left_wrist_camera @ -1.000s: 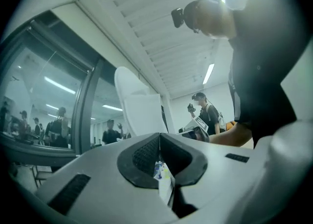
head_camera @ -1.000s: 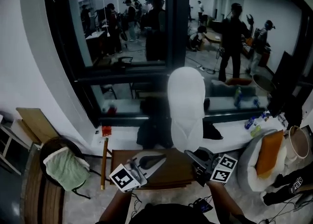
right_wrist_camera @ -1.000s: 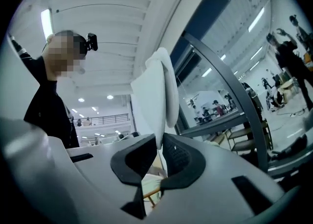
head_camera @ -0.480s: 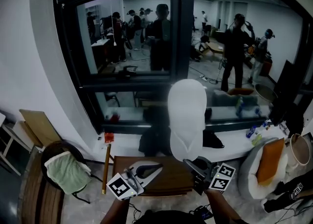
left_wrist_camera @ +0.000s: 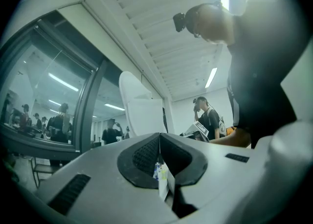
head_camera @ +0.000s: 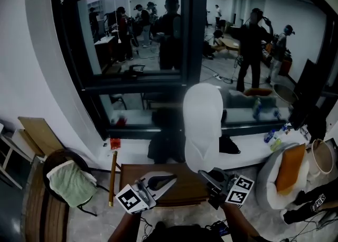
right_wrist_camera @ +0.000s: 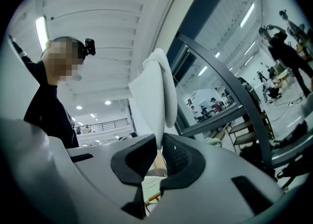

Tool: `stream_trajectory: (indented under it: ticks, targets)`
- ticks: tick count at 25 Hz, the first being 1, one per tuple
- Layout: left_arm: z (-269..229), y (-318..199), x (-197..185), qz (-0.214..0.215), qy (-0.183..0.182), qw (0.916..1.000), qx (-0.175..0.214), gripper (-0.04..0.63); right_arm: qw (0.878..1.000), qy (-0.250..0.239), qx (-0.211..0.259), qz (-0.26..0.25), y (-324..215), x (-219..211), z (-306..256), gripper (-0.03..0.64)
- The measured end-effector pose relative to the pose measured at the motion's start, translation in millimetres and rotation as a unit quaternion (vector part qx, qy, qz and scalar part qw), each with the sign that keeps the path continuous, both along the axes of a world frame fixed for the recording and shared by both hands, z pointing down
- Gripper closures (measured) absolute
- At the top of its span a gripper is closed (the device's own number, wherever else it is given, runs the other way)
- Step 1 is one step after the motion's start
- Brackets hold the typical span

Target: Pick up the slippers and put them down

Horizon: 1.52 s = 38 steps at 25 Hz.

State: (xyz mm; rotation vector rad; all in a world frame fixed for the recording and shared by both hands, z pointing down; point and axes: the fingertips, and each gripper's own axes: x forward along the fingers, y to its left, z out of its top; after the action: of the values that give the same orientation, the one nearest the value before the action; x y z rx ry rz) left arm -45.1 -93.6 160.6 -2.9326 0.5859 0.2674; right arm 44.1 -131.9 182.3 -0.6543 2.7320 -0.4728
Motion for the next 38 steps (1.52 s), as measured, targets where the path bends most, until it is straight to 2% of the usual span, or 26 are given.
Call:
stream_trajectory:
  ticks: [4, 8, 12, 16, 20, 23, 26, 32, 35, 38]
  targets:
    - [1.7, -3.9, 7.8, 0.004, -0.001, 1.0, -0.009, 0.583, 1.0, -0.002, -0.011, 0.005, -0.7, 6.4, 6.2, 0.573]
    - [14.5, -3.6, 17.3, 0.01, -0.001, 0.9995, -0.031, 0.583, 0.999, -0.001, -0.046, 0.006, 1.0, 13.5, 25.2, 0.572]
    - [46.6, -1.2, 18.3, 0.013, -0.005, 0.9968, -0.078, 0.583, 0.996, -0.003, -0.091, 0.006, 6.5, 11.6, 60.0, 0.572]
    - [83.0, -12.3, 8.9, -0.013, 0.011, 0.9905, -0.137, 0.583, 0.99, 0.008, -0.144, 0.0, 3.4, 8.2, 101.0, 0.572]
    - [128.3, -33.9, 10.3, -0.03, 0.006, 0.9865, -0.161, 0.583, 0.982, 0.011, -0.186, -0.006, -9.3, 12.2, 149.1, 0.572]
    - [164.5, -38.5, 17.6, -0.047, 0.0, 0.9845, -0.169, 0.583, 0.973, 0.01, -0.23, -0.016, -6.5, 21.8, 196.0, 0.572]
    - [210.1, -41.6, 20.8, -0.052, -0.006, 0.9792, -0.196, 0.583, 0.962, 0.008, -0.274, -0.018, -5.5, 24.2, 250.4, 0.572]
    - [285.6, -33.5, 25.1, -0.05, -0.004, 0.9671, -0.249, 0.583, 0.928, -0.015, -0.373, -0.013, 8.8, 21.4, 346.6, 0.571]
    - [311.3, -33.3, 29.5, -0.052, 0.007, 0.9641, -0.26, 0.583, 0.913, -0.029, -0.406, -0.007, 14.7, 23.1, 384.9, 0.571]
    - [331.3, -24.1, 34.3, -0.048, 0.014, 0.956, -0.289, 0.583, 0.898, -0.037, -0.438, 0.002, 27.9, 21.5, 411.5, 0.571]
